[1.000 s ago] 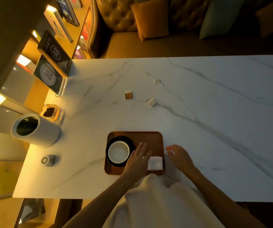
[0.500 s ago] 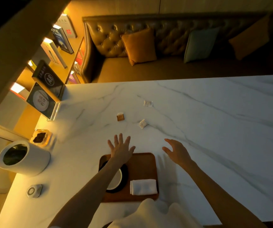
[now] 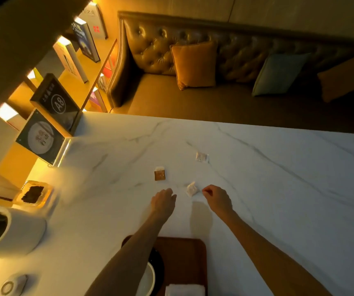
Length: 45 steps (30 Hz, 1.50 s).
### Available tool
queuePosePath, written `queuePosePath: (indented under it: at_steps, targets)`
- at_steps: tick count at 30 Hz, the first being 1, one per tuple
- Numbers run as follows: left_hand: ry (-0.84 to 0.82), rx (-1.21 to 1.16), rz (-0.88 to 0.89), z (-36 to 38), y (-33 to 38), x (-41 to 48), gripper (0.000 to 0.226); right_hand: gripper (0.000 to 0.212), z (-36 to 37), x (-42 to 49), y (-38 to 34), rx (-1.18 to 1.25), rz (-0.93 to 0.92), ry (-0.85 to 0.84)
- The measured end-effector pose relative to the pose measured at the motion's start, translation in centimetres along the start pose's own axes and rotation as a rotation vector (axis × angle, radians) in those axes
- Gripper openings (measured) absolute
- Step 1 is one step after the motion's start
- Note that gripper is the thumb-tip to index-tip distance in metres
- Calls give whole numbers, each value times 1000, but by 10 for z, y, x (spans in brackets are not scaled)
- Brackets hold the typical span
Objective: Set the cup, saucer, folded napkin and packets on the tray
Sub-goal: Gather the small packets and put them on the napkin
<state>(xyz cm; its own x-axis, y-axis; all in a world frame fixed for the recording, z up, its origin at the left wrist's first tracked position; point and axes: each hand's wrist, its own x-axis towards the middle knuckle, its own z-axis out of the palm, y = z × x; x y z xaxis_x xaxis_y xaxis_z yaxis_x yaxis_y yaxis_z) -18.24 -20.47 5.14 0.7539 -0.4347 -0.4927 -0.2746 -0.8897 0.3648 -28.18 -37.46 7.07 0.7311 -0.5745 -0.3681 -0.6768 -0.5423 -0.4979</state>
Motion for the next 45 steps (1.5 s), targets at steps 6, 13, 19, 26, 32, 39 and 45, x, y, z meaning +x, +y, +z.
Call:
queuePosePath:
  at_steps: [6,13,19,26,32,39,45]
  targets:
    - [-30,-246,-64,24,26,53,32,26,39,66,-10,40,116,-22]
    - [29,-518,-198,65,44,75,10,27,72,89,10,61,210,7]
    - [51,-614,-174,74,41,75,12,39,70,88,26,286,336,-138]
    - [-95,-384,257,85,40,45,61,32,48,76,16,579,410,-334]
    - [21,-973,-78,63,11,25,15,27,27,64,-5,783,425,-583]
    - [33,-1479,-200,28,-39,33,27,28,61,60,-55,650,317,-543]
    - [97,-1689,-324,30,-73,52,29,22,102,61,-92,756,370,-675]
